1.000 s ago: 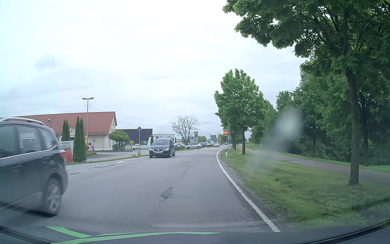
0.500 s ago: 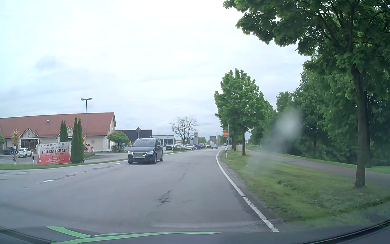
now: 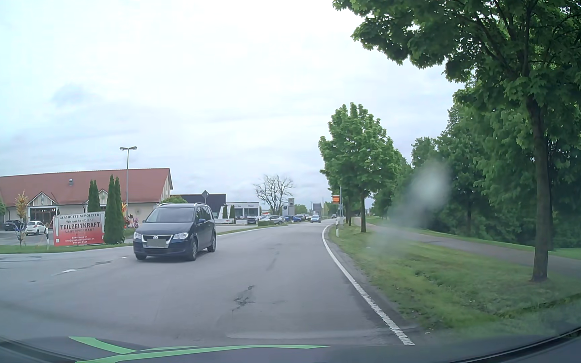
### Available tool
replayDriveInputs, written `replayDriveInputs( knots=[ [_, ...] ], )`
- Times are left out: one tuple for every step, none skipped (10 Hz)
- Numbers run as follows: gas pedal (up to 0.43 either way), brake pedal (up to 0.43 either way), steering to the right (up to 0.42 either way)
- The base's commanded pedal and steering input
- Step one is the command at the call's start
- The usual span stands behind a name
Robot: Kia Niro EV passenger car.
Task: Follow the waypoints while adhering to traffic rules and regulations
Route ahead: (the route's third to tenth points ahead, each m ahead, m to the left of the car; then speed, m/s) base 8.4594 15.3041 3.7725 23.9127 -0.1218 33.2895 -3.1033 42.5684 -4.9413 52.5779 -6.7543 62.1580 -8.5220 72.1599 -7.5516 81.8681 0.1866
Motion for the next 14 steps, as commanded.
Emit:
replayDriveInputs(
  knots=[
    [0.000,0.152,0.014],
    [0.000,0.152,0.012],
    [0.000,0.152,0.008],
    [0.000,0.159,0.004],
    [0.000,0.159,0.001],
    [0.000,0.159,0.000],
    [0.000,0.159,0.000],
    [0.000,0.171,0.000],
    [0.000,0.177,0.000],
    [0.000,0.183,0.000],
    [0.000,0.183,0.000],
    [0.000,0.183,0.000],
    [0.000,0.183,0.001],
    [0.000,0.183,0.001]
  ],
)
